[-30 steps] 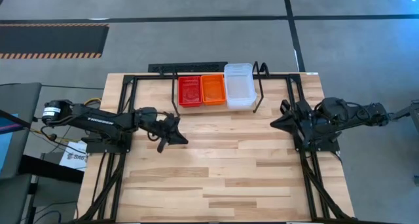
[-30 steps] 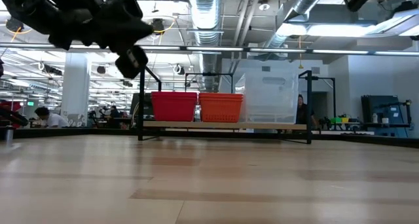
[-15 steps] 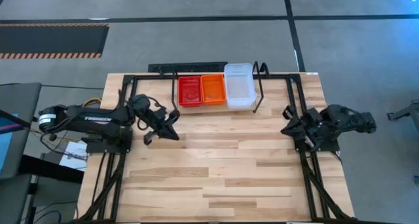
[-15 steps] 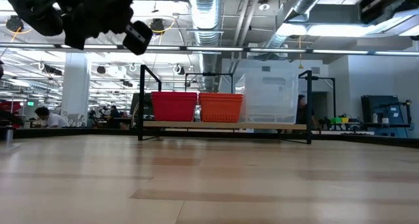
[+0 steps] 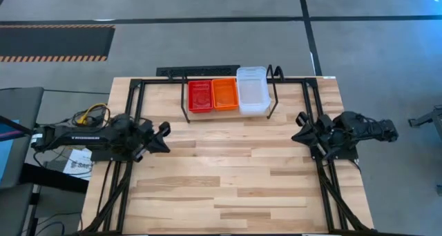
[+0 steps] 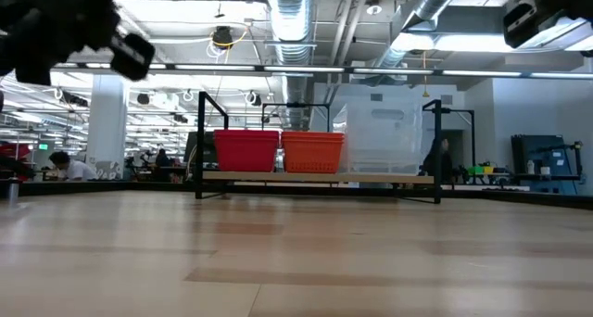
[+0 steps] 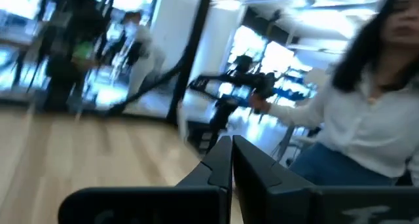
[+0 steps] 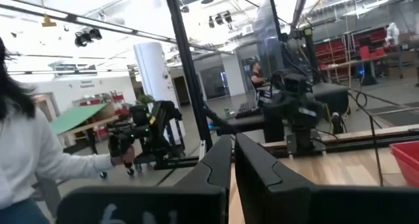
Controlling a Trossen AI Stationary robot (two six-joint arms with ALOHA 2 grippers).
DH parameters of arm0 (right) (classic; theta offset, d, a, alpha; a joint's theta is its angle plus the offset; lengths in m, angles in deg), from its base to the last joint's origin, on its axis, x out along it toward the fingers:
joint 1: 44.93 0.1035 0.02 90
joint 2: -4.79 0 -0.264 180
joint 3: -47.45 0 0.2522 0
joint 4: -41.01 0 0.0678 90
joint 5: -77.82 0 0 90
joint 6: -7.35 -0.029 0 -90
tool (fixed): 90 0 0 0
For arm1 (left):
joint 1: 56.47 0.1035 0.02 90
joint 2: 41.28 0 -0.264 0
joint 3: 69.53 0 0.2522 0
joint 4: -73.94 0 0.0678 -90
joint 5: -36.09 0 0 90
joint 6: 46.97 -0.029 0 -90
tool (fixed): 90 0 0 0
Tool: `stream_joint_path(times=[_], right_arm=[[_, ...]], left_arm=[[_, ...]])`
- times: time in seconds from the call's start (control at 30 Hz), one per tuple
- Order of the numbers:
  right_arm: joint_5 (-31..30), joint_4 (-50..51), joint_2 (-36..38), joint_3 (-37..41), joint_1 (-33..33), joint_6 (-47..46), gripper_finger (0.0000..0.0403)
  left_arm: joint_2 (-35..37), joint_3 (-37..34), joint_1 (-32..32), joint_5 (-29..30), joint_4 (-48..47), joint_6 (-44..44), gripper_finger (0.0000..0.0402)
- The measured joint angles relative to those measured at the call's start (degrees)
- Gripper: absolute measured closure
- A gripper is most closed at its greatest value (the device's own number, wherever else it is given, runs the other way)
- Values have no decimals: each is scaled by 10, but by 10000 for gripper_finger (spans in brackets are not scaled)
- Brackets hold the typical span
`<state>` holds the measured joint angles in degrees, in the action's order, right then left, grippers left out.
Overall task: Stack baskets on shelf by color
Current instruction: Return to Home Position
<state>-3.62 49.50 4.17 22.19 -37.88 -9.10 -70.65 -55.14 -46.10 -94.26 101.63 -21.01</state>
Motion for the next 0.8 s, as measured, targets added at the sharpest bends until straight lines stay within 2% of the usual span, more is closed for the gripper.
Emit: stream_joint_path(times=[0.03,0.13,0.3,0.63,0.8], right_arm=[[0,0,0,0,-2,1,362],[0,1,0,0,-9,13,362],[1,33,0,0,-16,32,362],[0,15,0,85,-47,29,362],[-1,-9,0,110,-68,38,362]], left_arm=[[22,0,-8,1,-9,-10,402],[80,1,-27,3,-115,-56,402],[152,0,-40,47,-246,-114,402],[231,0,-40,68,-366,-127,402],[230,0,-40,76,-366,-126,401]])
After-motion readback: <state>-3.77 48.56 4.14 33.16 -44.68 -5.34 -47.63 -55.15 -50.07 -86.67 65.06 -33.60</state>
